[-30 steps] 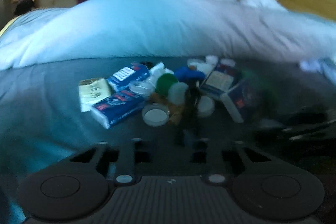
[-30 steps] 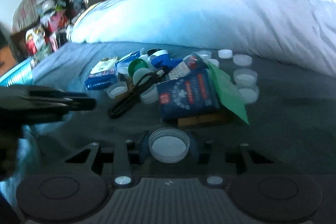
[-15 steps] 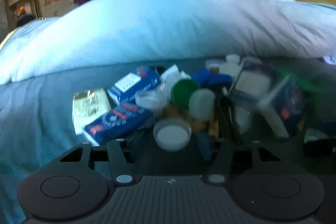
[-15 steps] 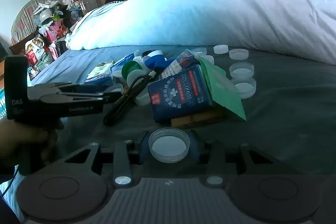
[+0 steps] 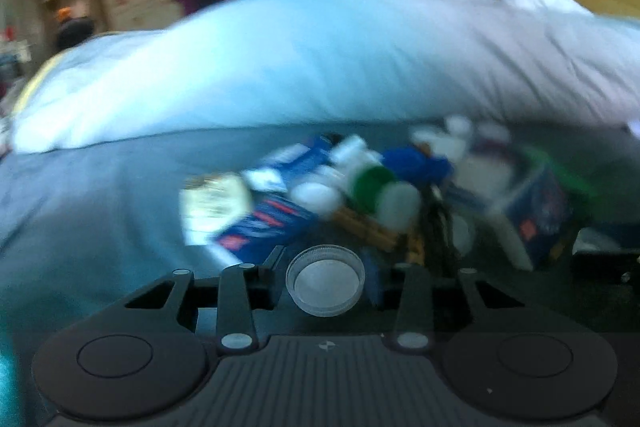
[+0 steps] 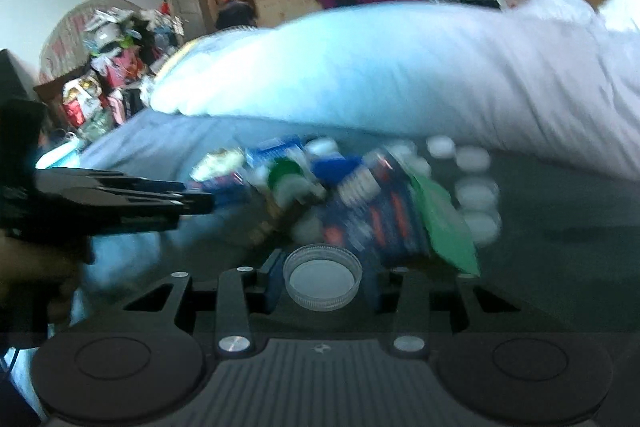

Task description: Organize objects

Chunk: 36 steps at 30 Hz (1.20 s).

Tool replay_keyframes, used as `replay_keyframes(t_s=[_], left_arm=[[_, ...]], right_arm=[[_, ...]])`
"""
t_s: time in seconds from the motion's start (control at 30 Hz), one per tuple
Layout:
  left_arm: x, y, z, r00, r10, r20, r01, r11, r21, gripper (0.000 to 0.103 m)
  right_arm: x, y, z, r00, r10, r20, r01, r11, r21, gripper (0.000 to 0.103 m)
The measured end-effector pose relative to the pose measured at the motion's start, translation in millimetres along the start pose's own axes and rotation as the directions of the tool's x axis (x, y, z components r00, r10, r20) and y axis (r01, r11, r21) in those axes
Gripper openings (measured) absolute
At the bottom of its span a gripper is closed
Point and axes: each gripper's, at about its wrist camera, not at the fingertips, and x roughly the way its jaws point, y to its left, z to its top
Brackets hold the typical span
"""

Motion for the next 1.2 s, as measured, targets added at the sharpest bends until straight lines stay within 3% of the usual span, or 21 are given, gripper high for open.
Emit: replay_keyframes(t_s=[0.2, 0.37, 0.53, 0.67, 0.9, 1.03, 1.2], left_arm=[[-75.5, 55.8, 29.8, 0.985, 0.172, 0.028, -0.169, 0.981, -0.097, 0.04], [-132.4, 121.5, 38.3, 0.95, 0.31, 0.036, -0.297, 0.933, -0.201, 0.04], [-186.5, 181.3, 30.8, 0.916, 0.399, 0.046, -0.368, 0.878, -0.306, 0.04], [-216.3, 219.0, 19.6, 0.895, 0.444, 0.036, -0.401, 0.838, -0.37, 0.04], [-247.1, 269.5, -8.2, 0.881, 0.473, 0.008, -0.419, 0.787, -0.452, 0.041], [-254.6, 289.6, -24.4, 0.878, 0.478, -0.008, -0.423, 0.77, -0.478, 0.041], [-251.4, 296.0, -31.8, 0.883, 0.469, -0.018, -0.417, 0.767, -0.487, 0.041]], right_arm=[[-13.3, 64.3, 51.4, 0.991, 0.104, 0.087, -0.097, 0.992, -0.086, 0.042], [-17.5, 141.8, 97.4, 0.965, 0.241, 0.103, -0.22, 0.96, -0.175, 0.042], [-20.7, 224.2, 134.2, 0.926, 0.368, 0.081, -0.337, 0.906, -0.257, 0.042], [-25.7, 292.1, 157.4, 0.899, 0.435, 0.06, -0.392, 0.857, -0.334, 0.042], [-28.6, 377.3, 171.0, 0.876, 0.482, 0.005, -0.44, 0.803, -0.402, 0.042], [-29.8, 408.9, 169.1, 0.877, 0.481, -0.014, -0.44, 0.789, -0.43, 0.042], [-23.5, 424.1, 165.7, 0.889, 0.456, -0.029, -0.423, 0.796, -0.433, 0.042]])
